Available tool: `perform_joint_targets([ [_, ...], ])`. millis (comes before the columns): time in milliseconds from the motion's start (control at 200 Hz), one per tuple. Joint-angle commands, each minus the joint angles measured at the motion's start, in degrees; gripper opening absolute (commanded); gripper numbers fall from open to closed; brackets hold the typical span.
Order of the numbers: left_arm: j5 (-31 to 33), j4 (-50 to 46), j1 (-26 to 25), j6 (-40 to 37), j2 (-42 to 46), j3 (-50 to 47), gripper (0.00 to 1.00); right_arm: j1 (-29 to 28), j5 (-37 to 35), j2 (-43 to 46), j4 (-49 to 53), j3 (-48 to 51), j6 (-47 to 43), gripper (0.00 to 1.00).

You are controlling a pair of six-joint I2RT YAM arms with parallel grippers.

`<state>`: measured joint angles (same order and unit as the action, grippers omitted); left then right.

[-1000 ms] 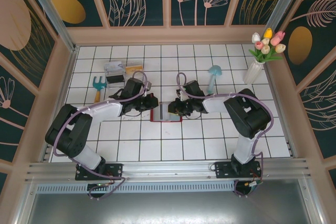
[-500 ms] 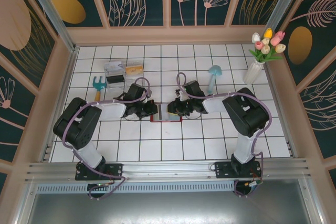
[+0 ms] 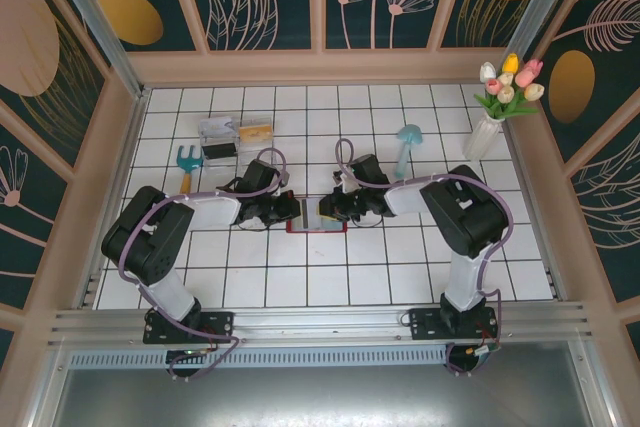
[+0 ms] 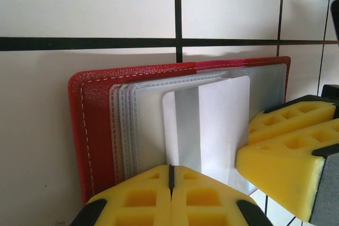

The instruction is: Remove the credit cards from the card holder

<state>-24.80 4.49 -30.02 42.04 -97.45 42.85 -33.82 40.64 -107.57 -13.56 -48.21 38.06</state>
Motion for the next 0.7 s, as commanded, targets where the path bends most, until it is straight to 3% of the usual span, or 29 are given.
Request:
perform_joint_targets([
  [0,4.51,-4.32,-0.2,-0.82,-1.74,-1.71,0.0,0.63,-1.14,-1.07,1.41,0.61,-0.32,0.11],
  [365,4.44,-3.0,-0.18,-0.03,0.57,-1.71,0.0,5.22,-4.11,11.85,1.22,9.08,-0.01,0.04],
  [691,2.45,-1.48,-0.15,-1.17,5.91,5.87,0.24,6.05,-6.46,26.44,-6.58,12.87,2.93,0.01],
])
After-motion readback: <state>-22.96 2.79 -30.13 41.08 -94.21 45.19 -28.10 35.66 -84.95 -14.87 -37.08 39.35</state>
